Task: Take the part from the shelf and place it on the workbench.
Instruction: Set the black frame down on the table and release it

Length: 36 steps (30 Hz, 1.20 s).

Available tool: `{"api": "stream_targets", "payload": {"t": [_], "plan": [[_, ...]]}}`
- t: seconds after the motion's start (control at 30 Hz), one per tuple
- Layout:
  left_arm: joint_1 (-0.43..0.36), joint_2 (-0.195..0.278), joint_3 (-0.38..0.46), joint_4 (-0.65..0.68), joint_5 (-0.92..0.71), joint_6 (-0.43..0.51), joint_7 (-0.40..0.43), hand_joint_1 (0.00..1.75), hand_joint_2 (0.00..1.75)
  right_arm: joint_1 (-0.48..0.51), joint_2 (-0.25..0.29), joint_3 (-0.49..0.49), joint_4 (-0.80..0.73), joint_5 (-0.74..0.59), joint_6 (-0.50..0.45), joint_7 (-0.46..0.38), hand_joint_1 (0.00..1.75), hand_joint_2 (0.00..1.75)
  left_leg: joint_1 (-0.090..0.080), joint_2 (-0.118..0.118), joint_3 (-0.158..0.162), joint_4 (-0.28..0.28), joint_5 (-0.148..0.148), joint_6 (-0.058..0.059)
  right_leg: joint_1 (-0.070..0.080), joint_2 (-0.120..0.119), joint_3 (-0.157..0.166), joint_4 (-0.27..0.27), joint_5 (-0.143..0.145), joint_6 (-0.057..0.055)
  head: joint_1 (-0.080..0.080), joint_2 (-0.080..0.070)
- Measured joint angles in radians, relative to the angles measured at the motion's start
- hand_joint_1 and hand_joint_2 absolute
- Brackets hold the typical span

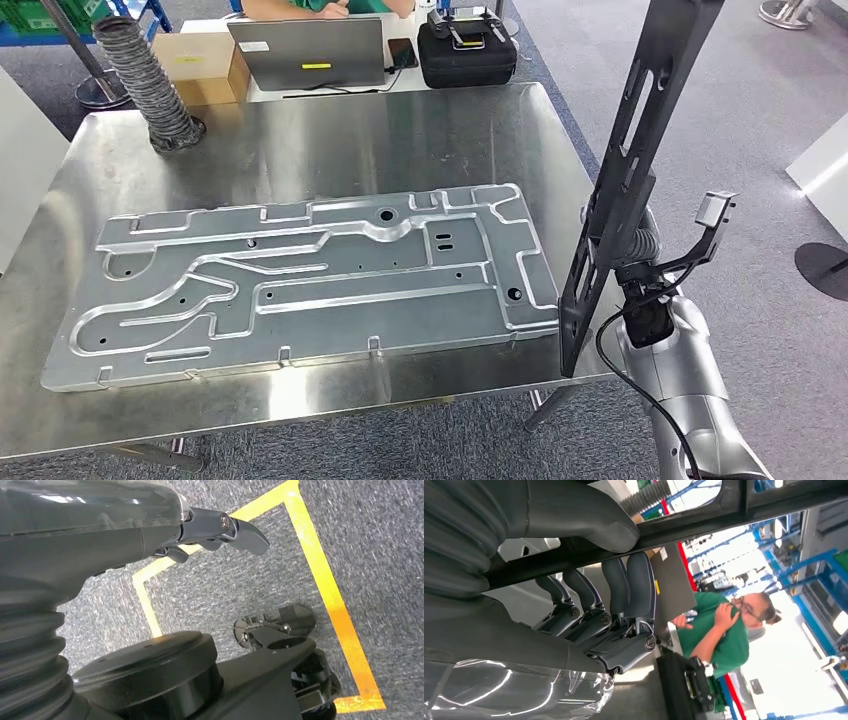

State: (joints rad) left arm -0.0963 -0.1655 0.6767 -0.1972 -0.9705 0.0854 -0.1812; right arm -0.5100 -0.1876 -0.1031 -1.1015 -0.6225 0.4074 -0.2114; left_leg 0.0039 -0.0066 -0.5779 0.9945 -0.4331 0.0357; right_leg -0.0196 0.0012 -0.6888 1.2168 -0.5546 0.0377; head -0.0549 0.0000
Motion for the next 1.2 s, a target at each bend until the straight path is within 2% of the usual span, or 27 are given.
{"api": "stream_targets", "payload": {"t": [0.03,0.07,0.1,0.17,0.23,0.3,0.37,0.43,0.5,0.53,0.57,0.6,0.63,0.7,0.73,0.77,0.87,0.9,0.93,0.97,1.03,1.07,1.1,1.13,1.17,1.2], "plan": [[0.0,0.0,0.0,0.0,0.0,-0.001,0.0,0.0,1.75,-0.002,-0.001,-0.003,0.011,0.007,-0.003,-0.001,1.64,1.75,-0.001,0.0,0.0,0.001,-0.001,0.0,-0.001,0.0,-0.028,0.055,-0.017,0.002,0.0,0.0],[0.001,0.0,0.0,0.0,0.0,-0.001,0.0,0.0,1.75,-0.004,-0.002,-0.006,0.021,0.017,-0.007,-0.002,1.64,1.75,-0.001,0.0,0.0,0.002,-0.001,0.0,-0.002,0.0,-0.041,0.079,-0.015,0.004,0.0,0.0],[0.001,0.0,0.0,0.0,0.0,-0.002,0.0,0.0,1.75,-0.008,-0.003,-0.01,0.033,0.027,-0.009,-0.004,1.64,1.75,-0.001,0.0,0.001,0.003,-0.003,0.0,-0.003,-0.001,-0.034,0.061,0.006,0.004,0.0,0.0],[0.0,-0.001,0.0,0.0,-0.001,-0.003,0.0,0.0,1.75,-0.022,-0.011,-0.017,0.059,0.047,0.005,-0.017,1.64,1.75,-0.001,-0.002,0.003,0.01,-0.009,-0.005,-0.005,-0.001,0.027,-0.068,0.074,0.002,0.0,0.0],[0.0,-0.002,-0.001,0.0,-0.007,-0.007,0.002,0.0,1.75,-0.044,-0.019,-0.02,0.093,0.078,0.035,-0.043,1.64,1.75,-0.005,-0.002,-0.001,0.019,-0.015,-0.013,-0.002,-0.001,0.074,-0.172,0.11,-0.006,0.0,0.0],[0.0,-0.002,-0.003,0.0,-0.015,-0.01,0.006,0.0,1.75,-0.077,-0.024,-0.02,0.137,0.123,0.049,-0.066,1.64,1.75,-0.008,-0.001,-0.006,0.022,-0.016,-0.021,0.003,0.002,0.077,-0.188,0.111,-0.017,0.0,0.0],[-0.002,-0.002,-0.006,0.0,-0.023,-0.013,0.009,0.0,1.75,-0.122,-0.026,-0.019,0.192,0.165,0.042,-0.073,1.64,1.75,-0.008,-0.001,-0.008,0.026,-0.022,-0.031,-0.001,0.004,0.076,-0.191,0.114,-0.028,0.0,0.0],[-0.007,-0.002,-0.008,0.0,-0.027,-0.016,0.012,0.0,1.75,-0.18,-0.019,-0.013,0.252,0.193,0.033,-0.072,1.64,1.75,-0.007,0.0,-0.035,0.086,-0.059,-0.043,-0.005,0.003,0.076,-0.195,0.117,-0.04,0.0,0.0],[-0.012,-0.001,-0.008,0.0,-0.028,-0.02,0.012,0.0,1.75,-0.233,-0.001,-0.004,0.31,0.207,0.02,-0.073,1.64,1.75,-0.003,0.001,-0.098,0.219,-0.122,-0.053,-0.003,0.002,0.075,-0.195,0.117,-0.047,0.0,0.0],[-0.014,-0.001,-0.008,0.0,-0.028,-0.022,0.012,0.0,1.75,-0.255,0.011,0.001,0.337,0.212,0.012,-0.074,1.64,1.75,-0.001,0.001,-0.129,0.282,-0.143,-0.055,-0.002,0.001,0.076,-0.194,0.117,-0.048,0.0,0.0],[-0.015,-0.001,-0.008,0.0,-0.028,-0.024,0.012,0.0,1.75,-0.271,0.022,0.006,0.362,0.217,0.004,-0.074,1.64,1.75,-0.001,0.001,-0.147,0.316,-0.146,-0.056,-0.001,0.002,0.076,-0.194,0.117,-0.049,0.0,0.0],[-0.017,-0.001,-0.009,0.0,-0.028,-0.025,0.013,0.0,1.75,-0.285,0.034,0.011,0.384,0.221,-0.002,-0.075,1.64,1.75,-0.001,0.001,-0.147,0.31,-0.129,-0.055,-0.001,0.002,0.078,-0.194,0.116,-0.049,0.0,0.0],[-0.018,-0.001,-0.009,0.0,-0.028,-0.026,0.014,0.0,1.75,-0.296,0.045,0.016,0.405,0.224,-0.007,-0.074,1.64,1.75,-0.001,0.001,-0.128,0.264,-0.095,-0.052,0.0,0.002,0.079,-0.194,0.116,-0.049,0.0,0.0],[-0.022,0.0,-0.013,0.0,-0.032,-0.028,0.02,0.0,1.75,-0.319,0.063,0.027,0.442,0.228,-0.011,-0.073,1.64,1.75,-0.003,0.001,-0.064,0.121,-0.024,-0.041,0.003,0.002,0.082,-0.193,0.114,-0.046,0.0,0.0],[-0.024,0.0,-0.015,0.0,-0.034,-0.029,0.023,0.0,1.75,-0.332,0.069,0.031,0.46,0.228,-0.012,-0.072,1.64,1.75,-0.005,0.001,-0.04,0.066,-0.004,-0.035,0.005,0.001,0.081,-0.193,0.114,-0.042,0.0,0.0],[-0.024,0.0,-0.018,0.0,-0.036,-0.031,0.027,0.0,1.75,-0.342,0.073,0.034,0.476,0.229,-0.014,-0.071,1.64,1.75,-0.007,0.0,-0.027,0.035,0.003,-0.03,0.007,0.0,0.079,-0.193,0.114,-0.038,0.0,0.0],[-0.022,0.001,-0.024,0.0,-0.038,-0.034,0.033,0.0,1.75,-0.364,0.082,0.042,0.514,0.243,-0.023,-0.068,1.64,1.75,-0.006,-0.001,-0.023,0.017,0.004,-0.021,0.007,-0.002,0.077,-0.193,0.113,-0.023,0.0,0.0],[-0.022,0.0,-0.026,0.0,-0.038,-0.035,0.034,0.0,1.75,-0.371,0.084,0.049,0.524,0.256,-0.031,-0.069,1.64,1.75,-0.003,-0.001,-0.022,0.012,0.007,-0.015,0.006,-0.002,0.072,-0.18,0.102,-0.018,0.0,0.0],[-0.024,0.0,-0.028,0.0,-0.038,-0.036,0.034,0.0,1.75,-0.378,0.086,0.057,0.535,0.27,-0.041,-0.068,1.64,1.75,-0.001,0.0,-0.02,0.007,0.01,-0.01,0.006,-0.002,0.058,-0.148,0.081,-0.015,0.0,0.0],[-0.025,0.0,-0.029,0.0,-0.038,-0.037,0.033,0.0,1.75,-0.384,0.087,0.066,0.545,0.284,-0.053,-0.068,1.64,1.75,0.0,0.001,-0.019,0.005,0.012,-0.007,0.004,-0.002,0.034,-0.095,0.052,-0.013,0.0,0.0],[-0.026,0.0,-0.031,0.0,-0.039,-0.04,0.033,0.0,1.75,-0.396,0.089,0.085,0.568,0.315,-0.079,-0.067,1.64,1.75,0.0,0.001,-0.019,0.005,0.011,-0.003,0.004,-0.001,-0.03,0.039,-0.005,-0.008,0.0,0.0],[-0.026,0.0,-0.031,0.0,-0.039,-0.042,0.033,0.0,1.75,-0.4,0.089,0.095,0.578,0.336,-0.097,-0.066,1.64,1.75,0.0,0.0,-0.019,0.007,0.01,-0.003,0.003,-0.001,-0.051,0.082,-0.014,-0.006,0.0,0.0],[-0.026,0.0,-0.032,0.0,-0.04,-0.044,0.032,0.0,1.75,-0.405,0.089,0.108,0.587,0.364,-0.119,-0.066,1.64,1.75,0.0,0.0,-0.019,0.009,0.009,-0.004,0.001,-0.001,-0.056,0.086,-0.002,-0.004,0.0,0.0],[-0.026,0.0,-0.032,0.0,-0.041,-0.046,0.031,0.0,1.75,-0.412,0.089,0.124,0.594,0.4,-0.147,-0.065,1.64,1.75,0.0,0.0,-0.019,0.013,0.006,-0.005,0.0,-0.002,-0.04,0.048,0.028,-0.004,0.0,0.0],[-0.027,0.0,-0.033,0.0,-0.043,-0.049,0.03,0.0,1.75,-0.42,0.089,0.142,0.601,0.44,-0.179,-0.063,1.64,1.75,0.0,-0.001,-0.019,0.018,0.002,-0.008,-0.003,-0.002,-0.009,-0.019,0.066,-0.003,0.0,0.0],[-0.027,0.0,-0.033,0.0,-0.045,-0.05,0.029,0.0,1.75,-0.431,0.089,0.164,0.607,0.482,-0.21,-0.061,1.64,1.75,-0.001,-0.001,-0.021,0.024,-0.002,-0.013,-0.003,-0.003,0.022,-0.086,0.093,-0.004,0.0,0.0]]}}
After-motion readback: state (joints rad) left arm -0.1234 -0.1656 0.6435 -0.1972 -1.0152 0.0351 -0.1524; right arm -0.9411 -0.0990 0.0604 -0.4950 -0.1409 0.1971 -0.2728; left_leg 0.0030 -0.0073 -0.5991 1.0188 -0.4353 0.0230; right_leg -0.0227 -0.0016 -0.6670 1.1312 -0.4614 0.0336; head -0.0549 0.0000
